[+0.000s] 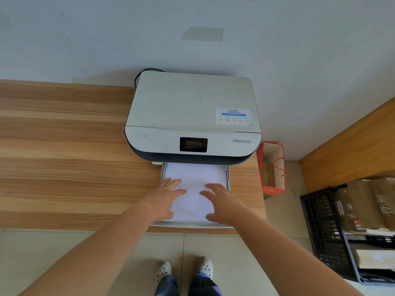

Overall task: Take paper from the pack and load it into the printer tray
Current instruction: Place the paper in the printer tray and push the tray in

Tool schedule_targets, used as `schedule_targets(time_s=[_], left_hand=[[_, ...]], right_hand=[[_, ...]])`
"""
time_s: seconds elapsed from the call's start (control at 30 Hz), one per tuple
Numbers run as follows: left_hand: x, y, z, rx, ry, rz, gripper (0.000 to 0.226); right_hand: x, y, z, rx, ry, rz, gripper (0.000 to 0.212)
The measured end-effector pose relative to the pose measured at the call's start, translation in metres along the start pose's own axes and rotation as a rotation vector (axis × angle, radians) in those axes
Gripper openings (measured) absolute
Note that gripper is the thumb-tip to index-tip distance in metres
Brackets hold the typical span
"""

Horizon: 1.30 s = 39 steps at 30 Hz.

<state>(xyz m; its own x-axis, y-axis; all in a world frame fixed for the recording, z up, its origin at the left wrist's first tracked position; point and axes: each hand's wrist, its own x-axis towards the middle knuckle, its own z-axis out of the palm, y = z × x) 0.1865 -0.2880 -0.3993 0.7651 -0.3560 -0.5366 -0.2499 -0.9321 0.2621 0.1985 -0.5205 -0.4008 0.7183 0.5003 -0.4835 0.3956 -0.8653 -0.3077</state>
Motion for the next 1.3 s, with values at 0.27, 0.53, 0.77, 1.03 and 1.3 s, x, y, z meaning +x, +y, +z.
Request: schedule_targets(time_s=[0.27, 0.53, 0.77, 1.03, 1.3], left_hand=[[0.001, 0.007, 0.004, 0.128, -0.053, -0.024, 0.099], [-0.002, 0.009, 0.014, 0.156, -0.016, -0.004, 0.090], [-0.005, 0.011, 0.019, 0.168, -0.013, 0.004, 0.087], [-0.009, 0.014, 0.019, 0.192, -0.001, 0.016, 0.085], [-0.008, 0.017, 0.021, 0.237, -0.027, 0.028, 0.085]], right_hand=[[0.001, 0.011, 0.012, -0.168, 0.019, -0.068, 0.092], [-0.002, 0.011, 0.019, -0.190, 0.031, -0.066, 0.091], [-0.007, 0.008, 0.026, -0.195, 0.032, -0.056, 0.090], [-0.010, 0.007, 0.027, -0.188, 0.035, -0.052, 0.090], [-0.010, 0.004, 0.025, -0.156, 0.024, -0.029, 0.093]])
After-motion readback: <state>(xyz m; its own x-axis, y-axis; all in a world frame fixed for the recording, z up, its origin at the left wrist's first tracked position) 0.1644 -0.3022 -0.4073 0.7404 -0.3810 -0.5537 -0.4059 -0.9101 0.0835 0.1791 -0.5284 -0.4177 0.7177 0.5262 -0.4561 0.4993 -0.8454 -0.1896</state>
